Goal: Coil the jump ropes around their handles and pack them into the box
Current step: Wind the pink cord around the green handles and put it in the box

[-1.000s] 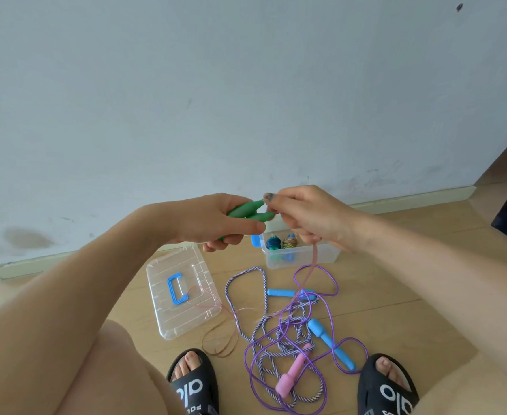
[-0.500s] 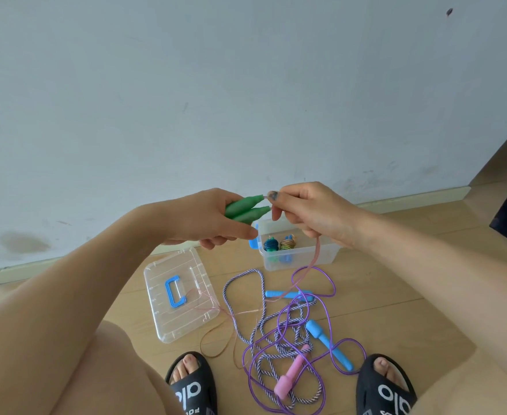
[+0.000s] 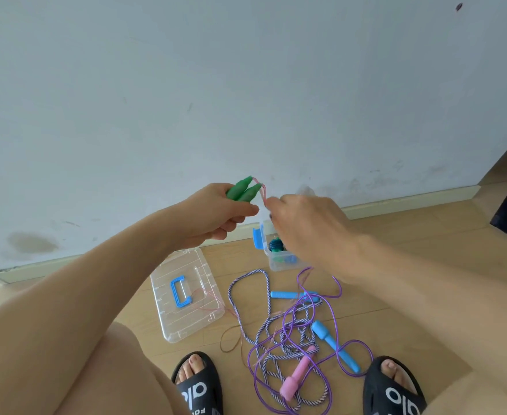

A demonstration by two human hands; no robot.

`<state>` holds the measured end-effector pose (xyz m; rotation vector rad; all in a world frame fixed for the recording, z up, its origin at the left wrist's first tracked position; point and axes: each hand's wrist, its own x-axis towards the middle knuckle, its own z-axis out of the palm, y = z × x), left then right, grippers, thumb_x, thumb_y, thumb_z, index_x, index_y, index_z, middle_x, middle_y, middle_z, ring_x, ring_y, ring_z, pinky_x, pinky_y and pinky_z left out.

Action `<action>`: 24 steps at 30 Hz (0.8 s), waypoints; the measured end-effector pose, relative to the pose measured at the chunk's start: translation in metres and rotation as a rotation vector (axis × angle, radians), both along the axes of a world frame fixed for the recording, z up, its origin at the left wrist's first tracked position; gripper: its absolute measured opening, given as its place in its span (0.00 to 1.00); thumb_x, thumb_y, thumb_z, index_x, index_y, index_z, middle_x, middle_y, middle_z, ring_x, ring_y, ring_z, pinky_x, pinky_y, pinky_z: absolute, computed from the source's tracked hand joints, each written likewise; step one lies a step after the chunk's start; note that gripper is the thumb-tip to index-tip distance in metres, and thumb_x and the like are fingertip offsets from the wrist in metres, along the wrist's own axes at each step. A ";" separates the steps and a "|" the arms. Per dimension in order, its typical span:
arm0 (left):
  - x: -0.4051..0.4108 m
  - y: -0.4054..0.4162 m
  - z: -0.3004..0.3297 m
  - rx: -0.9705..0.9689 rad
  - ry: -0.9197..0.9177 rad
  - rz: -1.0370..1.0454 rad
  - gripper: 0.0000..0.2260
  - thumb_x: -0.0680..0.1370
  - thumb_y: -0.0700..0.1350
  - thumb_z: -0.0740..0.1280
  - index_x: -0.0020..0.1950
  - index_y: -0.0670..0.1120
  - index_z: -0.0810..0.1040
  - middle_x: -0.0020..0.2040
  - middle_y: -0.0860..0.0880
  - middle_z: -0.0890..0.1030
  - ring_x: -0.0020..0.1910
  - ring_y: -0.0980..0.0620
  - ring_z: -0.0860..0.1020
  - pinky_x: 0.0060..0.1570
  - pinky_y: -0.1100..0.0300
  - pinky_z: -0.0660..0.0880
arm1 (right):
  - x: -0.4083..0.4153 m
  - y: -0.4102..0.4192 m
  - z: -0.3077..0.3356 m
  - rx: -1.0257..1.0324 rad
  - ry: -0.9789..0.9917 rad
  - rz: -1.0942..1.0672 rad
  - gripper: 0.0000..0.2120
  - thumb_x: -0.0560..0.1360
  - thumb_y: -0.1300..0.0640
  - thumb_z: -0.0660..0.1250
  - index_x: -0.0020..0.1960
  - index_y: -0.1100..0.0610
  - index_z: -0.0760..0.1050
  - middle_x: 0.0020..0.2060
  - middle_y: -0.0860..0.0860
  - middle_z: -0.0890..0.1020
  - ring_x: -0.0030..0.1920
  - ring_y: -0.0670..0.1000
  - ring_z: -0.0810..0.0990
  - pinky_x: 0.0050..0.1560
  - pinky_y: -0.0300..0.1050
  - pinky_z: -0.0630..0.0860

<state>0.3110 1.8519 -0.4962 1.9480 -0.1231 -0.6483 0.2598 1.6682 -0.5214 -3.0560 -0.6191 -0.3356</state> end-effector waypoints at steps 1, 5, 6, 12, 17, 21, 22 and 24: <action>0.002 0.001 -0.002 -0.005 0.001 0.035 0.10 0.77 0.40 0.70 0.44 0.46 0.69 0.29 0.52 0.68 0.25 0.55 0.62 0.23 0.64 0.60 | -0.001 0.003 -0.001 -0.021 0.026 0.019 0.06 0.76 0.63 0.60 0.49 0.53 0.67 0.31 0.47 0.64 0.31 0.56 0.68 0.26 0.44 0.49; 0.002 0.000 -0.011 0.313 -0.272 -0.009 0.08 0.74 0.41 0.72 0.42 0.44 0.73 0.31 0.49 0.71 0.28 0.51 0.68 0.27 0.61 0.66 | -0.005 0.009 0.001 -0.093 -0.016 0.121 0.06 0.69 0.62 0.69 0.45 0.56 0.76 0.29 0.49 0.76 0.25 0.56 0.66 0.27 0.41 0.45; 0.000 -0.002 -0.014 0.450 -0.398 -0.078 0.09 0.73 0.44 0.73 0.43 0.44 0.74 0.33 0.50 0.73 0.31 0.50 0.70 0.29 0.61 0.67 | -0.005 0.010 0.000 -0.113 -0.012 0.144 0.03 0.72 0.60 0.66 0.45 0.55 0.76 0.31 0.50 0.78 0.27 0.56 0.69 0.27 0.42 0.48; -0.015 -0.012 -0.021 0.755 -0.792 -0.453 0.19 0.72 0.62 0.71 0.44 0.47 0.70 0.31 0.51 0.72 0.31 0.48 0.72 0.31 0.55 0.70 | -0.010 -0.002 0.018 0.105 0.265 0.161 0.12 0.78 0.54 0.56 0.35 0.51 0.66 0.30 0.48 0.73 0.33 0.52 0.72 0.31 0.47 0.61; -0.023 -0.017 -0.014 0.760 -0.823 -0.542 0.19 0.77 0.66 0.59 0.54 0.53 0.74 0.30 0.53 0.70 0.32 0.48 0.73 0.32 0.55 0.70 | -0.009 -0.017 0.031 0.393 0.433 0.150 0.10 0.75 0.55 0.65 0.34 0.52 0.75 0.28 0.48 0.77 0.31 0.47 0.72 0.32 0.41 0.67; -0.033 -0.022 -0.015 0.753 -0.808 -0.621 0.19 0.80 0.64 0.56 0.49 0.51 0.75 0.28 0.50 0.72 0.29 0.51 0.72 0.32 0.55 0.69 | -0.002 -0.024 0.038 0.751 0.493 0.126 0.06 0.72 0.57 0.74 0.38 0.55 0.79 0.30 0.49 0.83 0.29 0.45 0.76 0.34 0.37 0.72; -0.036 -0.024 -0.015 0.702 -0.791 -0.622 0.19 0.80 0.64 0.57 0.46 0.49 0.74 0.28 0.49 0.72 0.29 0.50 0.73 0.33 0.55 0.69 | 0.000 -0.028 0.040 0.830 0.520 0.119 0.07 0.72 0.58 0.74 0.39 0.57 0.78 0.30 0.50 0.83 0.30 0.45 0.76 0.34 0.36 0.73; -0.040 -0.026 -0.012 0.559 -0.740 -0.593 0.18 0.80 0.63 0.60 0.40 0.50 0.72 0.28 0.50 0.72 0.27 0.53 0.70 0.31 0.59 0.67 | 0.006 -0.033 0.041 0.920 0.556 0.102 0.08 0.73 0.58 0.74 0.40 0.59 0.77 0.30 0.51 0.82 0.30 0.45 0.75 0.33 0.34 0.71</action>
